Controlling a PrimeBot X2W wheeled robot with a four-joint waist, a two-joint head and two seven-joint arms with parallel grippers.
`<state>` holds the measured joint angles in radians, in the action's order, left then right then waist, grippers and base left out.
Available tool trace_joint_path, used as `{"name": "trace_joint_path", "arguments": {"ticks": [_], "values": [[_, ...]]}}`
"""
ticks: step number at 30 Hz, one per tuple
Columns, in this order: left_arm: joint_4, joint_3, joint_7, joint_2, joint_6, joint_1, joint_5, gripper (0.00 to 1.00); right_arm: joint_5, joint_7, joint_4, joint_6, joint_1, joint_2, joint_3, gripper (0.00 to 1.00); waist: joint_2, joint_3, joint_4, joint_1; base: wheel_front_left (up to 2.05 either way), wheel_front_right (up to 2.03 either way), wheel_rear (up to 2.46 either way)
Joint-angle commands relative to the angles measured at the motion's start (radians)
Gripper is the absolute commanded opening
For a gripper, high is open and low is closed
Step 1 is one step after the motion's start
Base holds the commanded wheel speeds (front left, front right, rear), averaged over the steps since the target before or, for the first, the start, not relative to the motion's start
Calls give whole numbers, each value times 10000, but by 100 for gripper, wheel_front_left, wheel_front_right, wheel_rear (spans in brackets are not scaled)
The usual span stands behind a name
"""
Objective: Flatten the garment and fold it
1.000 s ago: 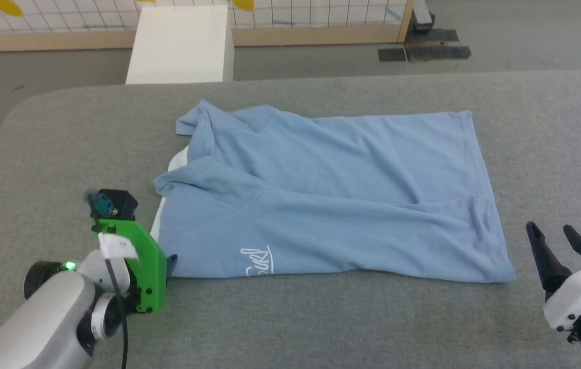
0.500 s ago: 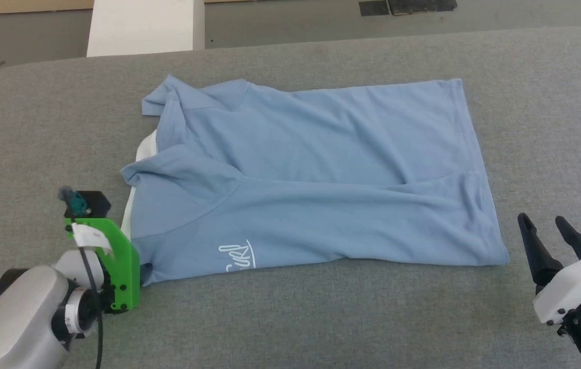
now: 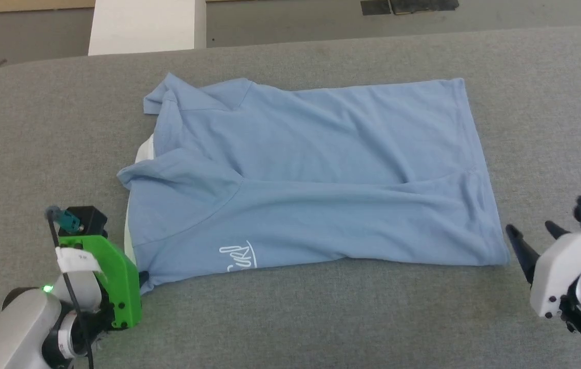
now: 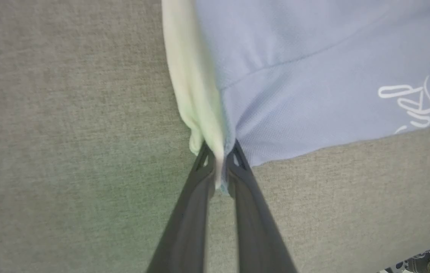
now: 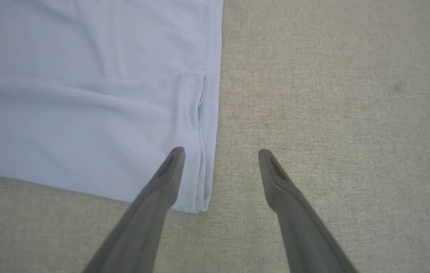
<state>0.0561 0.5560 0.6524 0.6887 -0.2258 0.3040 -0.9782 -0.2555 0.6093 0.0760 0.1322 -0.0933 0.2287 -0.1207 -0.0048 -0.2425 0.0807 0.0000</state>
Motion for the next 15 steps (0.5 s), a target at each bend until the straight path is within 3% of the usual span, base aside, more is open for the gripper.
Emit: {"name": "trace_joint_path", "arguments": {"ticks": [1,7,15], "values": [[-238,-3,-73,57,-98,-373,-87,0,189,783,-22,-15,-371,133,173,100,48,-152,18,0,0,0,0],[-1328,-369,-357,402,-246,-565,-105,0,627,3335,-77,-15,-1185,291,712,100,48,-748,-220,0,0,0,0],[-1919,-589,-547,615,-298,-647,-93,0,1013,5140,-423,-15,-1391,247,1329,100,48,-1147,-460,0,0,0,0]]}}
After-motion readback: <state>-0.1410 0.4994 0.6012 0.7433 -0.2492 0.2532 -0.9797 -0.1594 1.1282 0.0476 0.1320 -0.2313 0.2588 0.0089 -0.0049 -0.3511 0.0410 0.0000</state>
